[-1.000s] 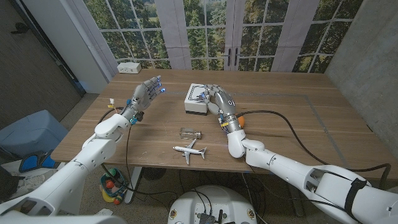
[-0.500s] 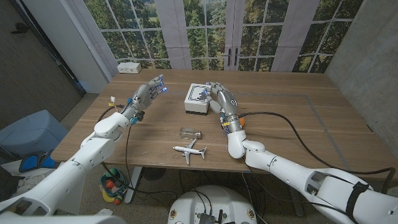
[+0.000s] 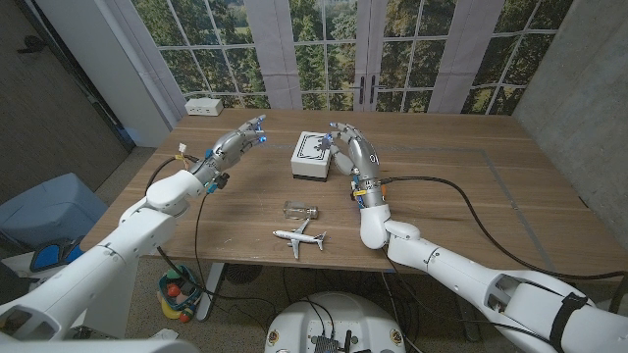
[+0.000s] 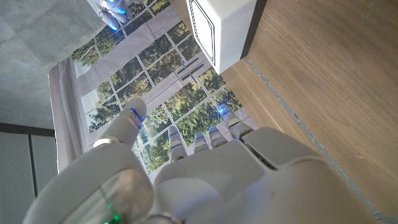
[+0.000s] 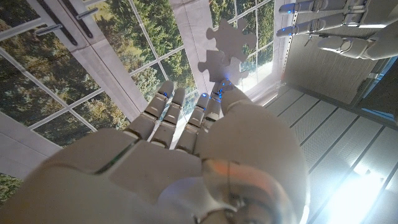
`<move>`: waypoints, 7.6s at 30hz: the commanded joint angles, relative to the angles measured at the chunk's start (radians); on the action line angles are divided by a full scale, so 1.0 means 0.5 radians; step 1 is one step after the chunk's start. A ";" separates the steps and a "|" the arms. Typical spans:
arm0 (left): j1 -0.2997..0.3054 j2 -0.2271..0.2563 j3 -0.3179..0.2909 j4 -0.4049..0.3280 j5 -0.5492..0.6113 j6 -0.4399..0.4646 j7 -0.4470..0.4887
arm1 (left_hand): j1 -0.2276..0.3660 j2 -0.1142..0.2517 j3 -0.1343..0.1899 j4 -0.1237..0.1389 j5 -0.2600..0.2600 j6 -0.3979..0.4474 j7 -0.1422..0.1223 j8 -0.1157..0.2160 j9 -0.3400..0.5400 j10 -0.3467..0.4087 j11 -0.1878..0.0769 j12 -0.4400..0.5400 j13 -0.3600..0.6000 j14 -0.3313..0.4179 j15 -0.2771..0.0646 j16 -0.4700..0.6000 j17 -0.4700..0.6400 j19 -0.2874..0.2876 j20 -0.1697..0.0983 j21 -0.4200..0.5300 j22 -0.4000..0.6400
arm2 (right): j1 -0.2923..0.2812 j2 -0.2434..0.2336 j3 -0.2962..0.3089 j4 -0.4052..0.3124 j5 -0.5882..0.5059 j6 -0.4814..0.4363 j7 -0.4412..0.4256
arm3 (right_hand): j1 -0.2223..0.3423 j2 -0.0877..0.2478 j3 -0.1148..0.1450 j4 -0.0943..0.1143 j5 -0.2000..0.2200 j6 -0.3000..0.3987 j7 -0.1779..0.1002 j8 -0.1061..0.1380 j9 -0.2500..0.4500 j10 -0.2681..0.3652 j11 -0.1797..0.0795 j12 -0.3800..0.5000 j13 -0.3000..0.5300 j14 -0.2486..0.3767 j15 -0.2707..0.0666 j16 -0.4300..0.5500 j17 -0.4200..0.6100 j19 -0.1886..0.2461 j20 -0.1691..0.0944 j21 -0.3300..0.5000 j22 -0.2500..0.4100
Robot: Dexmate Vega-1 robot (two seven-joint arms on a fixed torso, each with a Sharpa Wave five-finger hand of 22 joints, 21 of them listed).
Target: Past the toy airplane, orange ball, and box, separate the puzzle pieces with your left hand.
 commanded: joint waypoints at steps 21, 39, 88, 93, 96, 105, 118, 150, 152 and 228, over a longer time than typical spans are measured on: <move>-0.039 0.021 0.081 -0.193 0.464 -0.135 0.260 | 0.372 -0.266 -0.031 0.002 -0.113 0.536 -0.015 0.172 0.021 0.196 -0.122 0.049 0.007 0.180 0.024 0.023 0.005 0.221 -0.003 -0.079 0.012 | -0.147 0.030 0.218 -0.257 0.159 0.250 0.165 | -0.113 -0.002 0.052 0.112 0.024 -0.108 0.018 0.175 0.285 0.018 0.000 0.046 0.138 -0.019 -0.337 -0.005 0.068 -0.063 -0.165 0.028 0.002; -0.080 -0.180 0.143 -0.103 0.543 -0.342 0.330 | 0.572 -0.397 -0.116 0.008 -0.138 0.901 -0.012 0.277 0.021 0.385 -0.191 0.065 0.006 0.339 -0.025 0.031 0.006 0.353 -0.014 -0.107 0.019 | -0.213 0.070 0.308 -0.341 0.239 0.347 0.297 | -0.140 -0.008 0.073 0.123 0.024 -0.137 0.048 0.260 0.408 0.023 0.005 0.080 0.216 -0.028 -0.327 0.010 0.121 -0.097 -0.132 0.037 0.000; -0.091 -0.446 0.296 -0.077 0.608 -0.308 0.471 | 0.881 -0.421 -0.378 0.021 -0.145 1.203 0.088 0.488 0.143 0.646 -0.221 0.060 0.016 0.539 -0.110 0.024 0.006 0.502 -0.060 -0.172 0.025 | -0.294 0.098 0.412 -0.436 0.209 0.487 0.445 | -0.180 -0.019 0.122 0.109 0.007 -0.185 0.079 0.380 0.586 0.043 0.016 0.181 0.385 -0.041 -0.318 0.017 0.216 -0.159 -0.094 0.062 -0.001; -0.089 -0.473 0.303 -0.064 0.588 -0.319 0.477 | 0.915 -0.402 -0.408 0.028 -0.143 1.281 0.100 0.546 0.167 0.710 -0.221 0.070 0.017 0.574 -0.108 0.027 0.006 0.518 -0.059 -0.176 0.027 | -0.286 0.098 0.413 -0.427 0.190 0.510 0.434 | -0.183 -0.017 0.128 0.107 0.006 -0.182 0.080 0.381 0.582 0.042 0.017 0.187 0.396 -0.040 -0.317 0.014 0.219 -0.167 -0.087 0.063 -0.001; -0.092 -0.490 0.310 -0.053 0.577 -0.338 0.473 | 0.932 -0.392 -0.427 0.032 -0.141 1.350 0.106 0.588 0.181 0.741 -0.212 0.072 0.017 0.592 -0.113 0.027 0.006 0.527 -0.062 -0.178 0.029 | -0.285 0.100 0.413 -0.426 0.180 0.513 0.430 | -0.184 -0.018 0.128 0.105 0.005 -0.185 0.080 0.380 0.582 0.046 0.015 0.193 0.404 -0.036 -0.319 0.019 0.226 -0.171 -0.082 0.064 -0.001; -0.077 -0.519 0.308 -0.052 0.498 -0.384 0.443 | 0.966 -0.345 -0.452 0.046 -0.134 1.420 0.116 0.617 0.176 0.811 -0.215 0.080 0.017 0.660 -0.083 0.037 0.006 0.551 -0.060 -0.178 0.032 | -0.295 0.098 0.424 -0.439 0.196 0.502 0.448 | -0.185 -0.018 0.138 0.096 0.002 -0.180 0.076 0.379 0.572 0.045 0.017 0.207 0.429 -0.023 -0.321 0.024 0.240 -0.178 -0.069 0.070 -0.001; -0.005 -0.550 0.264 -0.114 0.507 -0.394 0.548 | 1.131 -0.149 -0.440 0.052 -0.123 1.664 0.161 0.675 0.139 0.941 -0.207 0.081 0.016 0.778 -0.056 0.034 0.005 0.608 -0.037 -0.169 0.040 | -0.301 0.098 0.429 -0.432 0.207 0.516 0.454 | -0.189 -0.019 0.145 0.085 -0.002 -0.174 0.074 0.375 0.554 0.045 0.022 0.226 0.461 -0.012 -0.322 0.033 0.263 -0.185 -0.049 0.079 0.000; 0.121 -0.563 0.174 -0.224 0.884 -0.315 0.973 | 1.228 -0.018 -0.500 0.035 -0.125 1.714 0.243 0.670 0.146 1.047 -0.224 0.077 0.021 0.811 -0.131 0.020 0.001 0.632 -0.109 -0.161 0.047 | -0.321 0.115 0.480 -0.410 0.237 0.544 0.427 | -0.215 -0.019 0.165 0.081 -0.008 -0.202 0.052 0.386 0.575 0.017 0.000 0.249 0.524 -0.016 -0.316 0.019 0.287 -0.205 -0.039 0.093 -0.001; 0.121 -0.565 0.168 -0.219 0.889 -0.327 0.982 | 1.232 -0.018 -0.503 0.034 -0.124 1.717 0.248 0.670 0.145 1.049 -0.223 0.076 0.021 0.813 -0.136 0.020 0.001 0.634 -0.111 -0.160 0.048 | -0.313 0.120 0.479 -0.402 0.237 0.546 0.423 | -0.219 -0.019 0.167 0.083 -0.008 -0.198 0.052 0.387 0.573 0.015 0.001 0.251 0.529 -0.018 -0.313 0.016 0.288 -0.206 -0.039 0.095 -0.001; 0.388 -0.035 -0.096 -0.620 1.591 0.461 1.336 | 1.265 -0.031 -0.631 0.048 -0.107 1.800 0.210 0.642 0.116 1.059 -0.260 0.037 0.023 0.713 -0.255 -0.007 0.002 0.592 -0.129 -0.178 0.050 | -0.462 -0.403 0.425 -0.884 -0.075 -0.604 0.558 | -0.284 -0.045 0.184 0.040 -0.018 -0.161 0.002 0.383 0.493 0.009 0.013 0.285 0.626 -0.001 -0.315 -0.010 0.335 -0.189 -0.024 0.150 -0.006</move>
